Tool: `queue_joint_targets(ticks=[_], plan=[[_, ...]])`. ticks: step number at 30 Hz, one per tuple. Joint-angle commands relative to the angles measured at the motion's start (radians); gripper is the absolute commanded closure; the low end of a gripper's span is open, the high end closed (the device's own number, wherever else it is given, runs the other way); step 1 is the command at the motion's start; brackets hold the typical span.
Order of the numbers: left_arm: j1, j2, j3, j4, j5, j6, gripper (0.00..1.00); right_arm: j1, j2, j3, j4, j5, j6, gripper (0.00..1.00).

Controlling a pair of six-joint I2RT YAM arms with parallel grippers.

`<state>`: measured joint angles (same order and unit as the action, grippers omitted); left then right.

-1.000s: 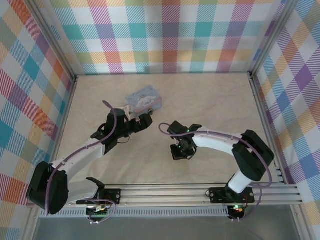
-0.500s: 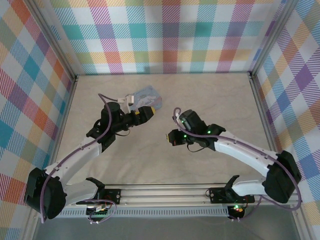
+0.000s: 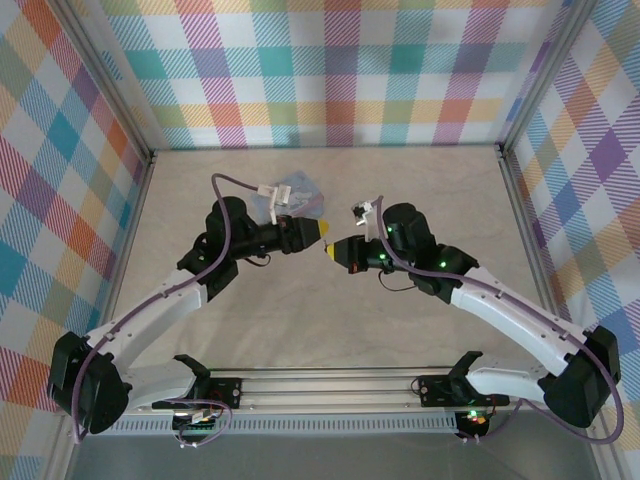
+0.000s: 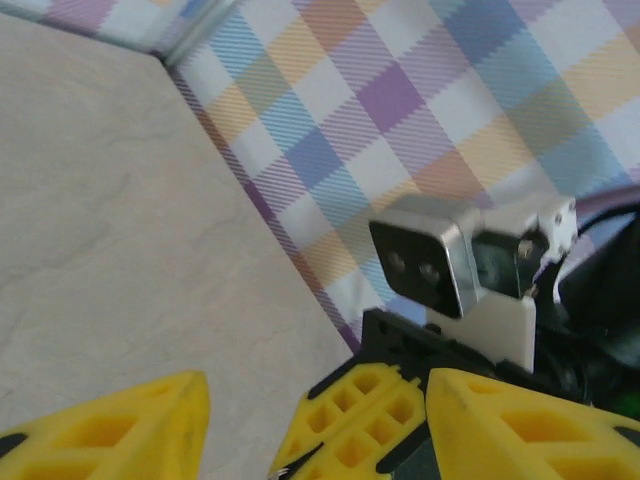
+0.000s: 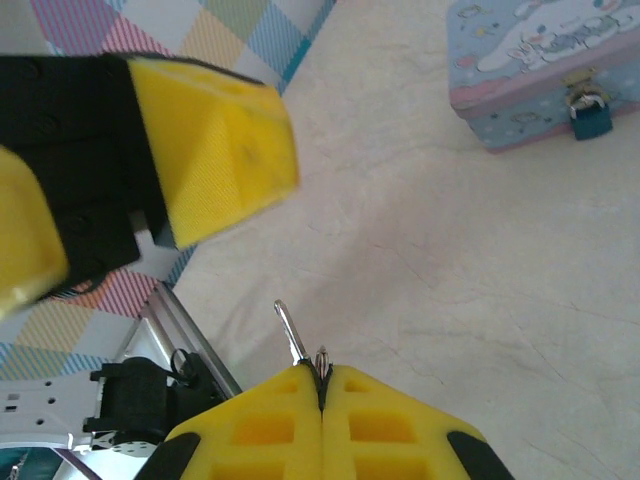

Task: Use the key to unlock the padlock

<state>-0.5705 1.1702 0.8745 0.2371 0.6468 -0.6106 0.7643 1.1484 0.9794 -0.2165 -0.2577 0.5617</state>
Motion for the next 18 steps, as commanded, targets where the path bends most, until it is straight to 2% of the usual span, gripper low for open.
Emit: queue_joint_targets(ticks=[1, 7, 18], plan=[[-0.021, 0.016, 0.045, -0.012, 0.043, 0.057, 0.49, -0.002, 0.002, 0.043, 0.037, -0.038, -0.003, 1.00], [-0.031, 0.032, 0.052, -0.024, 0.049, 0.071, 0.59, -0.002, -0.009, 0.055, 0.032, -0.027, -0.001, 1.00], [-0.035, 0.034, 0.050, -0.031, 0.050, 0.080, 0.89, -0.002, -0.030, 0.045, 0.035, 0.011, 0.020, 1.00]])
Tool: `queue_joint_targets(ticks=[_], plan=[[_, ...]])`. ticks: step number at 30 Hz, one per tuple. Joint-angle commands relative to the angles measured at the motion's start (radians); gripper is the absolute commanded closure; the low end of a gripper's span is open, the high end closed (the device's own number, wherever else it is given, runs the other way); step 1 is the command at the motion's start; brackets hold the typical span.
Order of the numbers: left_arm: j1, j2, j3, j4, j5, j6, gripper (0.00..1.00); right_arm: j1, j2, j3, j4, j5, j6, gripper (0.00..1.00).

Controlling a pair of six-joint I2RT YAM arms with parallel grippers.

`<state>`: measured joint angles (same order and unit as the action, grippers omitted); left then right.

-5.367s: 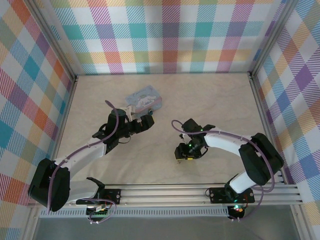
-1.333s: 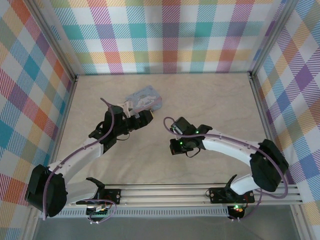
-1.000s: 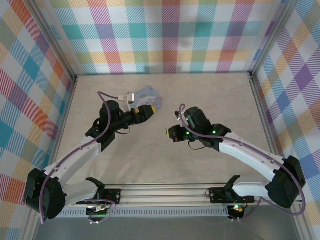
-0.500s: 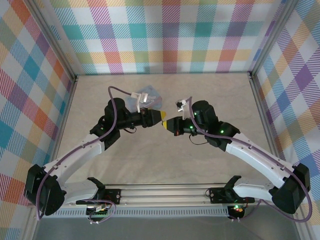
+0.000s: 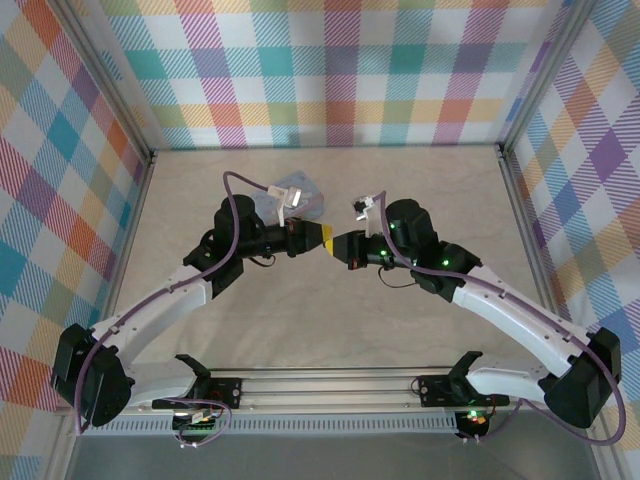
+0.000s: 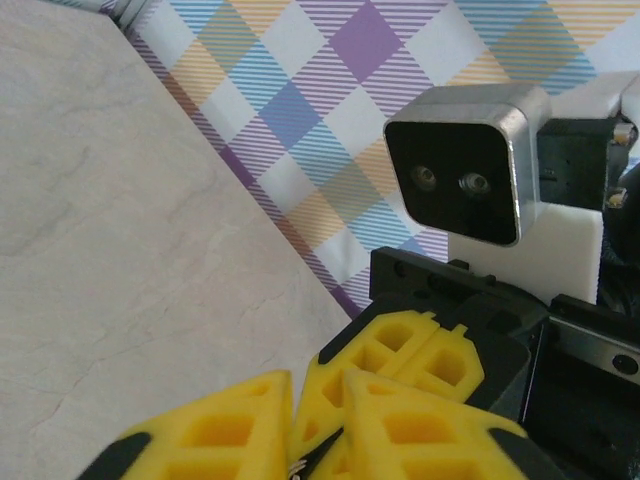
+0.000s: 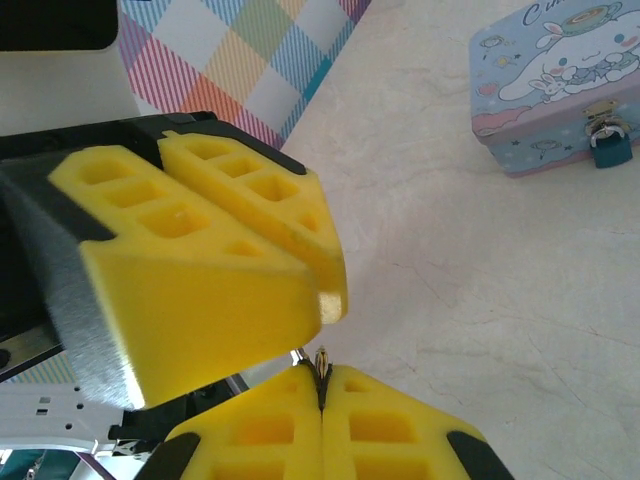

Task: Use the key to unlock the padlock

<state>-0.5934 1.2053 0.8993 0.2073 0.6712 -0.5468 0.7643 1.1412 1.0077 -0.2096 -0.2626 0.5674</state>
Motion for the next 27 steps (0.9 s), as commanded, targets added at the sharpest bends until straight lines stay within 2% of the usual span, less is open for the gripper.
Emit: queue_joint_targets(ticks=[1, 4, 7, 14, 20, 27], plan=[[-0.013, -0.003, 0.026, -0.003, 0.027, 0.018, 0.91, -0.002, -0.025, 0.016, 0.029, 0.019, 0.016, 1.00], [-0.013, -0.006, 0.028, -0.009, 0.022, 0.021, 0.99, -0.002, -0.032, 0.013, 0.031, 0.029, 0.021, 1.00], [-0.012, -0.010, 0.031, -0.014, 0.012, 0.024, 1.00, -0.002, -0.036, 0.005, 0.036, 0.021, 0.023, 1.00], [-0.013, -0.018, 0.050, -0.023, -0.006, 0.029, 1.00, -0.034, -0.084, -0.036, 0.006, -0.010, 0.015, 0.78], [-0.012, -0.014, 0.068, -0.025, -0.006, 0.033, 1.00, -0.098, -0.139, -0.088, 0.109, -0.139, 0.050, 0.68], [-0.012, -0.007, 0.078, -0.022, -0.007, 0.031, 1.00, -0.097, -0.069, -0.095, 0.258, -0.297, 0.100, 0.62]])
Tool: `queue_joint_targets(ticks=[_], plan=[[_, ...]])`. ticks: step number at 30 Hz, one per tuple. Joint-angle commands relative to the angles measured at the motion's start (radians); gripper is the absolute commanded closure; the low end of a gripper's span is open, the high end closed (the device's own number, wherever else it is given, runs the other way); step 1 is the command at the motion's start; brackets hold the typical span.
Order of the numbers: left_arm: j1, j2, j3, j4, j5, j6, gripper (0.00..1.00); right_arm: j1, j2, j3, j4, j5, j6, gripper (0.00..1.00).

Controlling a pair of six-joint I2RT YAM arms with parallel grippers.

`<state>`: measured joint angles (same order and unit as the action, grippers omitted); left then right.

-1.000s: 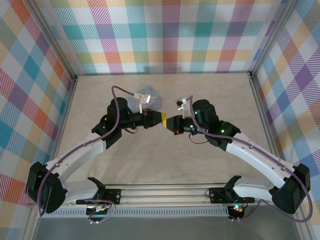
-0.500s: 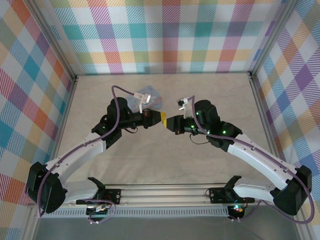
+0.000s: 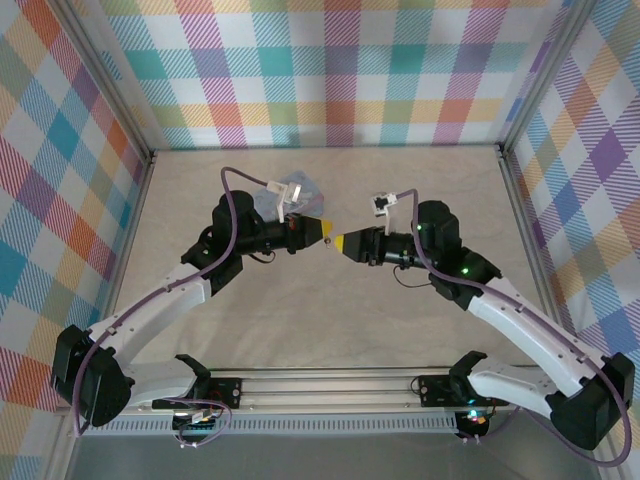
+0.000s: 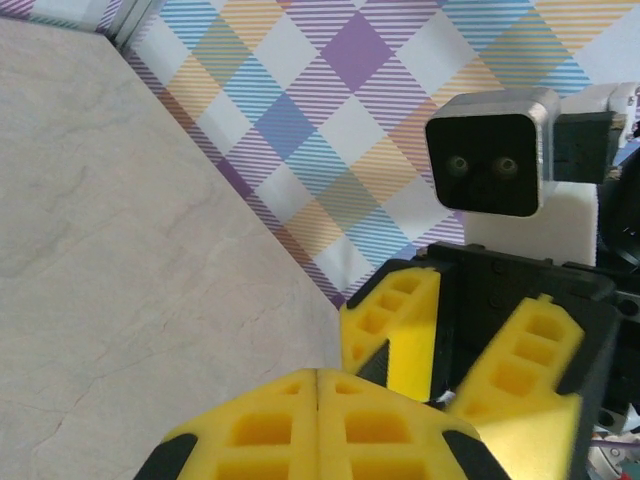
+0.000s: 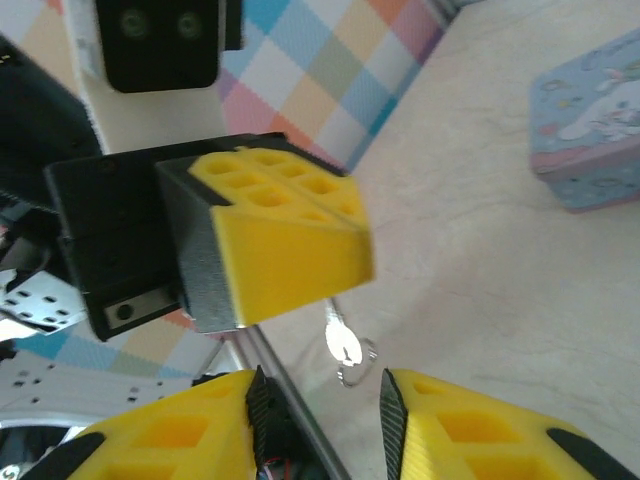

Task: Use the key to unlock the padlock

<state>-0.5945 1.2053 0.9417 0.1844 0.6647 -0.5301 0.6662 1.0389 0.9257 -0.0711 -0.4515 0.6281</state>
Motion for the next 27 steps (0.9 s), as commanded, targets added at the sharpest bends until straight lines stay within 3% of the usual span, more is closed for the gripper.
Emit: queue_joint_targets(ticks=[1, 11, 27], plan=[[-0.011, -0.009, 0.037, 0.001, -0.001, 0.014, 1.00, 0.001, 0.045, -0.013, 0.134, -0.114, 0.048, 0.62], [-0.012, -0.006, 0.036, 0.003, -0.007, 0.011, 1.00, 0.003, 0.087, -0.011, 0.153, -0.108, 0.064, 0.62], [-0.011, 0.002, 0.020, 0.015, -0.054, -0.017, 1.00, 0.003, 0.096, -0.040, 0.166, -0.112, 0.091, 0.77]])
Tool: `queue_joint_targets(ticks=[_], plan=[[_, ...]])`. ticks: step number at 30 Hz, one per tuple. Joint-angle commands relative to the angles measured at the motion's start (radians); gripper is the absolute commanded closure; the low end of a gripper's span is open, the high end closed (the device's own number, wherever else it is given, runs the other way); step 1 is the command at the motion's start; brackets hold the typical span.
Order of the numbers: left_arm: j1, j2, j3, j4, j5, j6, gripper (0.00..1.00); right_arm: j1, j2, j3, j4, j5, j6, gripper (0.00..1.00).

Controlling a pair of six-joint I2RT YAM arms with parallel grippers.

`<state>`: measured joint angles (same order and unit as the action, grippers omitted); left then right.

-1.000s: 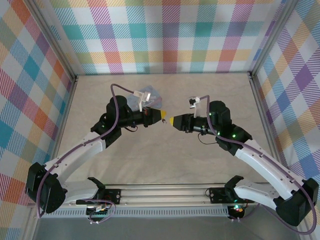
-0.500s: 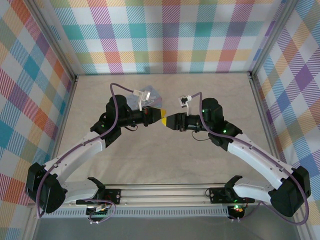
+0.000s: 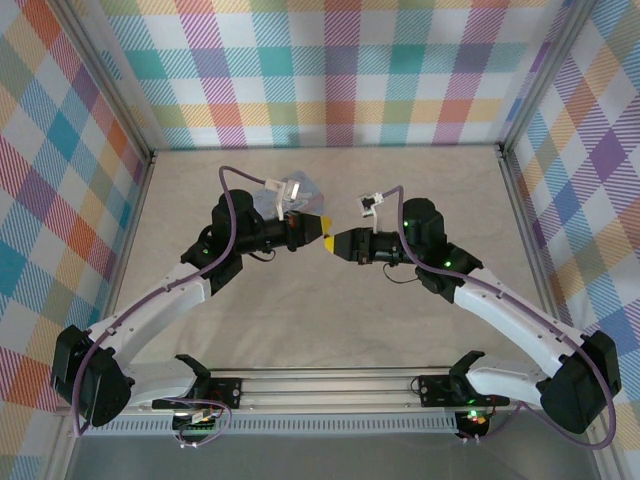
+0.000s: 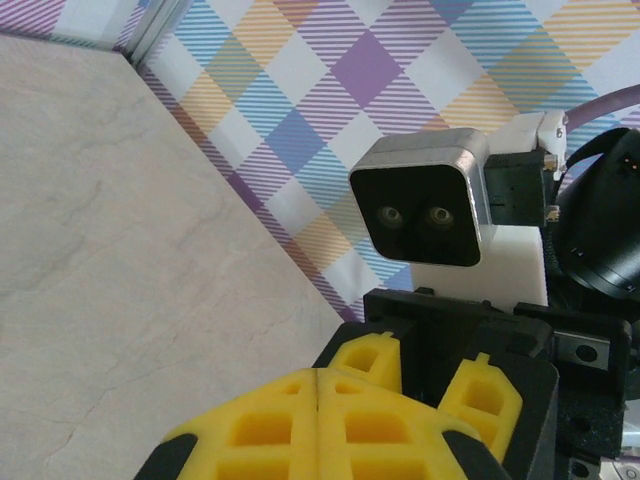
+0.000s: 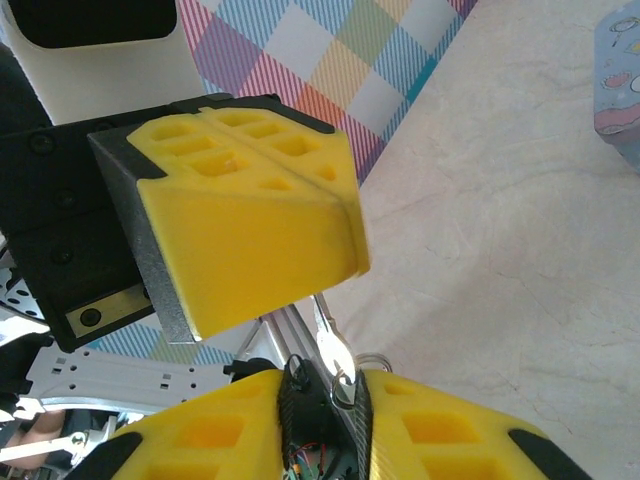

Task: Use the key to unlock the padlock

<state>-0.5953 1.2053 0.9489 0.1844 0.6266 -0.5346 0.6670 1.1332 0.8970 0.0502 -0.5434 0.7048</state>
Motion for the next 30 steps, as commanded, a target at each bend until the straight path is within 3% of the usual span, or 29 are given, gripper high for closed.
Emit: queue_joint_targets(ticks=[1, 9, 15, 30], plan=[[-0.012, 0.002, 0.012, 0.016, -0.019, -0.013, 1.00, 0.002, 0.002, -0.013, 0.046, -0.019, 0.016, 0.79], [-0.012, 0.004, 0.005, 0.024, -0.013, -0.022, 1.00, 0.002, 0.005, -0.010, 0.042, -0.008, 0.019, 0.86], [-0.012, 0.003, 0.004, 0.027, -0.007, -0.022, 1.00, 0.002, 0.011, -0.004, 0.054, 0.002, 0.025, 0.77], [-0.012, 0.006, 0.005, 0.035, -0.008, -0.025, 1.00, 0.002, 0.040, 0.008, 0.086, 0.000, 0.036, 0.77]])
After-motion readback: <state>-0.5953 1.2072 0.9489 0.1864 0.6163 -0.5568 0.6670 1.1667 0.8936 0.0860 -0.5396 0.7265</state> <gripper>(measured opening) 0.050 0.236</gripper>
